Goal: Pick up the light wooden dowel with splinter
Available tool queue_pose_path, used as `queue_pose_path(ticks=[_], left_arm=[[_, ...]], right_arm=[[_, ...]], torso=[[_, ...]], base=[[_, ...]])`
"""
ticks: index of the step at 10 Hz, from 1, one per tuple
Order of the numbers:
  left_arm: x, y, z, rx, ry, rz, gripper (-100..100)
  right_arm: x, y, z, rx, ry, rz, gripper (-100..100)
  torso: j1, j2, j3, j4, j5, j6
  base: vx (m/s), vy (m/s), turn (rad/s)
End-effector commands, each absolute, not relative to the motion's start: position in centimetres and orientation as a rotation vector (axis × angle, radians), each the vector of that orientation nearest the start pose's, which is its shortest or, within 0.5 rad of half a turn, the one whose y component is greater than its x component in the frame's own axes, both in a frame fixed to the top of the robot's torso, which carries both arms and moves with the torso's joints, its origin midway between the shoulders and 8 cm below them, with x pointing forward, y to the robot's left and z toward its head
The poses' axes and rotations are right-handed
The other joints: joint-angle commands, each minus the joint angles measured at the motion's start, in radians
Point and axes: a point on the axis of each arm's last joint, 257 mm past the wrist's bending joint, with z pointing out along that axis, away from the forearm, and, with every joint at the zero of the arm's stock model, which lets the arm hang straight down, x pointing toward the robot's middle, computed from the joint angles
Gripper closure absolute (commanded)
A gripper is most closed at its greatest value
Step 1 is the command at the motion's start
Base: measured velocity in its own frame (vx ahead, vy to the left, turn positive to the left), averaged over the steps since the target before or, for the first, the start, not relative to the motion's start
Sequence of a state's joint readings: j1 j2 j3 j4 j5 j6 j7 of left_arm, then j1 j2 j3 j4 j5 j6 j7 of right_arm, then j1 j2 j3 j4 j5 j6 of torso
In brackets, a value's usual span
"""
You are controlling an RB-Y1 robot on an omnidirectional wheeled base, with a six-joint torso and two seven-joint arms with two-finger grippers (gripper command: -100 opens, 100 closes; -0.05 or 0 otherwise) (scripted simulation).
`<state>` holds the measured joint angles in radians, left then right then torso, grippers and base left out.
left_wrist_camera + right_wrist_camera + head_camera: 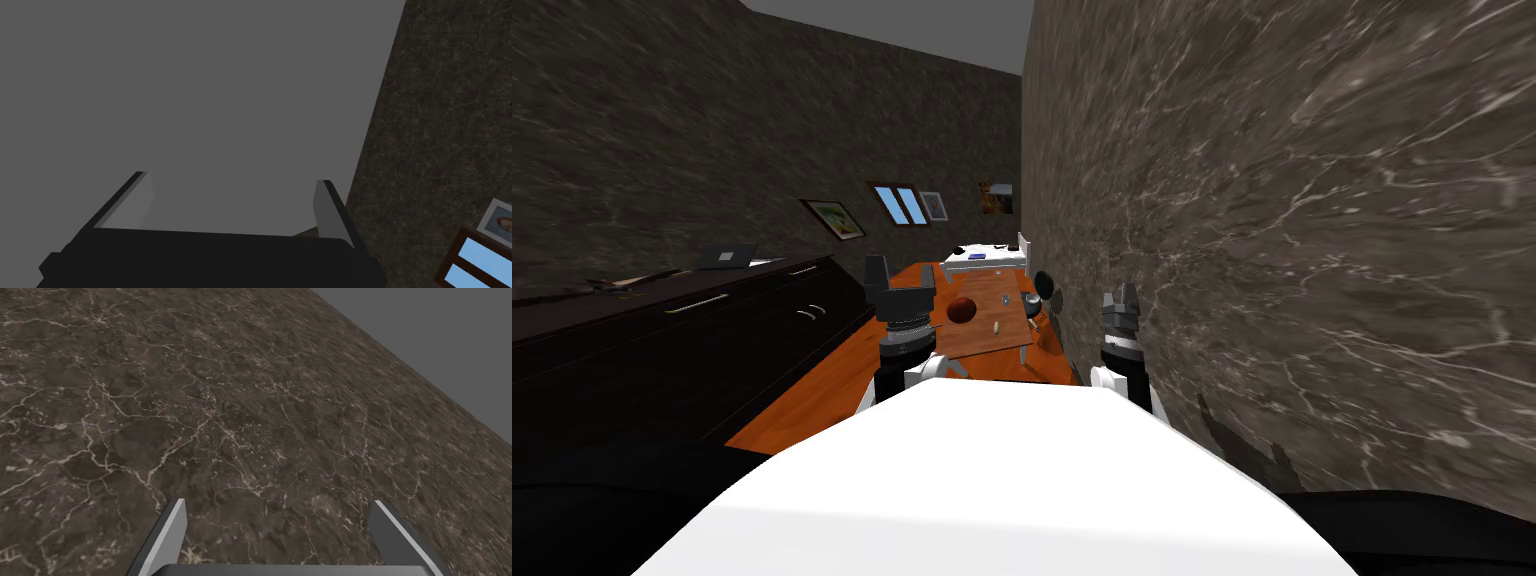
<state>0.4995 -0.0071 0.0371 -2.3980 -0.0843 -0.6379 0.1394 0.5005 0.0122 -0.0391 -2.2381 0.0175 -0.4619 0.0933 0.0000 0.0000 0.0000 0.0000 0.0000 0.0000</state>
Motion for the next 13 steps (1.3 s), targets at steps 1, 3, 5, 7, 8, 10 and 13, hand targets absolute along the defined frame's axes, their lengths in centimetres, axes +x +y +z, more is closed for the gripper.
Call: queue_pose_path(ticks=[1,3,5,7,8,10,13], left_arm=[[29.9,26.2,8.5,-0.447,0.497,-1.414,-100],[31.1,26.0,6.7,-0.474,0.545,-1.434,-100],[32.8,25.8,4.2,-0.518,0.608,-1.455,-100],[34.4,25.5,1.3,-0.567,0.678,-1.478,-100],[34.6,25.6,0.8,-0.575,0.685,-1.475,-100],[36.1,25.2,-2.2,-0.627,0.758,-1.500,-100],[37.4,25.5,-5.9,-0.696,0.826,-1.495,-100]], right_arm=[[35.5,-29.6,-0.2,0.679,0.688,1.147,0],[35.5,-29.6,-0.2,0.679,0.688,1.147,0],[35.5,-29.6,-0.2,0.679,0.688,1.147,0],[35.5,-29.6,-0.2,0.679,0.688,1.147,0],[35.5,-29.6,-0.2,0.679,0.688,1.147,0],[35.5,-29.6,-0.2,0.679,0.688,1.147,0],[35.5,-29.6,-0.2,0.679,0.688,1.147,0]], torso=[[0.000,0.000,0.000,0.000,0.000,0.000],[0.002,0.001,0.000,0.000,0.000,0.000],[0.003,0.001,0.001,0.000,0.001,0.000],[0.003,0.002,0.001,0.000,0.001,0.000],[0.003,0.002,0.001,0.000,0.001,0.000],[0.003,0.001,0.001,0.000,0.001,0.000],[0.003,0.001,0.001,0.000,0.001,0.000]], base=[[-0.009,0.012,-0.107],[-0.017,0.028,-0.149],[-0.026,0.037,-0.159],[-0.026,0.038,-0.211],[-0.022,0.033,-0.062],[-0.024,0.035,-0.187],[-0.021,0.034,-0.138]])
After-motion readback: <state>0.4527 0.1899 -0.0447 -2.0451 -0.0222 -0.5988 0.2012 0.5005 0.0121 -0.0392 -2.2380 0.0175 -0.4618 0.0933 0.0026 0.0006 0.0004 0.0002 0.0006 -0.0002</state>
